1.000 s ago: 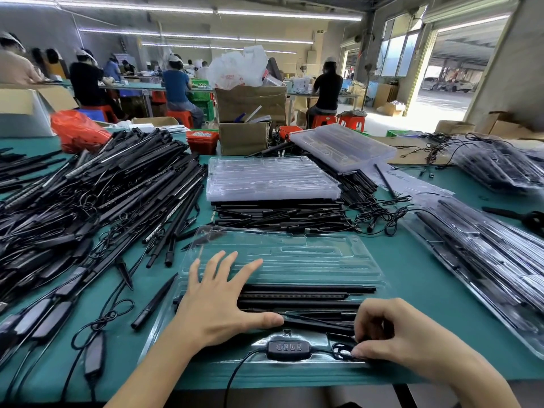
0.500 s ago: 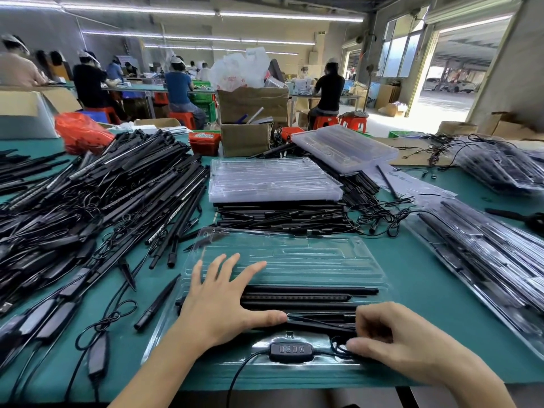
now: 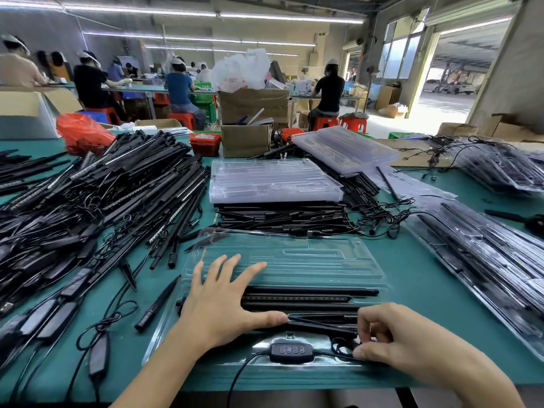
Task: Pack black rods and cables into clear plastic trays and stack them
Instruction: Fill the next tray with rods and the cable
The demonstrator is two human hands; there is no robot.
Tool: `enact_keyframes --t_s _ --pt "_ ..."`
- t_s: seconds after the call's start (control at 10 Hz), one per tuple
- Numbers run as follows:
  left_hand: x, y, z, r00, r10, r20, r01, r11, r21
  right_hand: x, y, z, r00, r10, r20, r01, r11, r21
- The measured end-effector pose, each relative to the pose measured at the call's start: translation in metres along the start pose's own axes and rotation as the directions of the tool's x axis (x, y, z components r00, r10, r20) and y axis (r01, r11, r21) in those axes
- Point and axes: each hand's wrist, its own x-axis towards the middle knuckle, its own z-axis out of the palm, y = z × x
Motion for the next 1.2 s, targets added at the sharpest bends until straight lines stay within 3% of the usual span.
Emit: enact_keyframes --t_s 0.3,0.6,1.0,1.1,1.2 --pt "0.000 -0.001 0.000 1.000 0.005 -0.002 -0.005 1.000 0.012 0.004 0.002 -0.006 0.995 -0.020 0.097 0.012 0.996 0.083" --pt "0.001 -0.001 0.001 1.000 0.006 -0.012 -0.006 1.000 0.010 0.001 0.003 -0.006 0.989 -0.110 0.097 0.088 0.974 0.207" --pt "0.002 -0.002 0.003 1.000 0.008 -0.025 -0.007 0.999 0.031 0.001 -0.001 -0.008 0.982 -0.116 0.147 0.085 0.975 0.203" --pt "0.002 -0.003 0.005 1.000 0.007 -0.026 -0.006 0.999 0.034 0.000 -0.003 -0.012 0.982 -0.163 0.092 0.126 0.940 0.317" --pt "0.002 -0.004 0.006 1.000 0.005 -0.025 -0.004 0.999 0.032 0.013 0.000 -0.015 0.977 -0.142 -0.159 0.198 0.881 0.429"
